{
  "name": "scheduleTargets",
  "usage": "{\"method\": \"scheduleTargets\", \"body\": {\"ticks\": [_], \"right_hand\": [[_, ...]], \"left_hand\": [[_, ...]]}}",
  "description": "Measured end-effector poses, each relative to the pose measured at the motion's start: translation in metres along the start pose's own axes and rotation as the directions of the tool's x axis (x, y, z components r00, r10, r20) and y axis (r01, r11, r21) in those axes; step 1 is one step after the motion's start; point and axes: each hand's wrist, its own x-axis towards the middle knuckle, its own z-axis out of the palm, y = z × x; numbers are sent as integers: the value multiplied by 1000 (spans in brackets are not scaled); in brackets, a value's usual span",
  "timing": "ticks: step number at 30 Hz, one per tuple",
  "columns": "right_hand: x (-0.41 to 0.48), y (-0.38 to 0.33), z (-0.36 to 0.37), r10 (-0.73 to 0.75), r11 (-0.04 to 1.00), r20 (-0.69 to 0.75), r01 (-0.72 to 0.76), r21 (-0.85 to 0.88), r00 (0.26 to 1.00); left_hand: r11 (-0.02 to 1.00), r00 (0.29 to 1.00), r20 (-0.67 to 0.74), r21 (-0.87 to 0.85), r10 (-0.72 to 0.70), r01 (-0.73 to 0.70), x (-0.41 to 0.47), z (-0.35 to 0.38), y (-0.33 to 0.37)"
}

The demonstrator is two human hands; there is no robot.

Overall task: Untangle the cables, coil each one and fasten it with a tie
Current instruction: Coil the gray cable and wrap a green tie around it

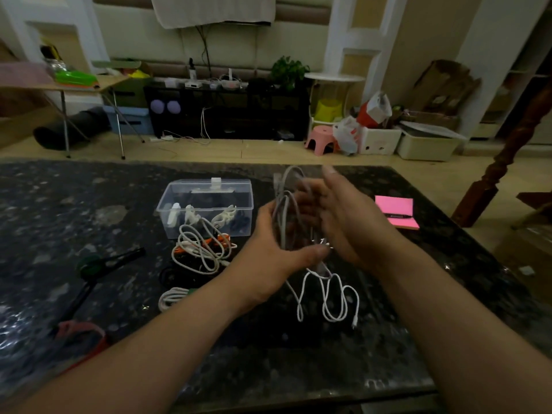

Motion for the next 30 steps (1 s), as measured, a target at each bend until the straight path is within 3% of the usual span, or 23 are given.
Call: {"method": "scheduleTargets", "body": {"ticks": [3, 6, 8, 10, 13, 16, 19, 22, 24, 28, 30], "right_hand": [[-3, -2, 11, 18, 1000, 161, -20, 11, 987], [-1, -4, -3, -79, 994, 20, 81, -69, 997], [-2, -3, -19, -107, 959, -84, 80, -272, 991], [-7, 2, -23, -13, 829, -11, 5, -559, 1000], [-10, 28, -15, 114, 643, 122, 21, -766, 986], [-4, 42, -14, 69, 657, 158, 74, -750, 985], [2, 45, -31, 117, 625, 119, 20, -780, 986], [7, 58, -59, 276, 347, 112, 10, -938, 955], [11, 70, -75, 331, 260, 40, -51, -964, 943], [17, 79, -76, 259, 230, -55, -117, -966, 964], [19, 74, -69, 92, 190, -108, -124, -974, 990]], "left_hand": [[995, 985, -171, -95, -11, -6, 11, -4, -4], [951, 958, -259, -307, -126, 42, 20, -17, -7], [897, 937, -276, -436, -215, 77, 20, -26, -5], [870, 926, -281, -485, -253, 91, 21, -33, -4], [874, 929, -280, -478, -241, 82, 21, -36, -4], [879, 924, -320, -476, -210, 35, 20, -36, -4], [897, 906, -380, -442, -186, -1, 18, -41, -4], [904, 858, -492, -419, -150, -82, 20, -53, 0], [927, 839, -530, -363, -120, -96, 23, -62, 3], [958, 905, -414, -286, -99, -26, 18, -54, 7], [972, 927, -366, -236, -86, -2, 17, -44, 3]]}}
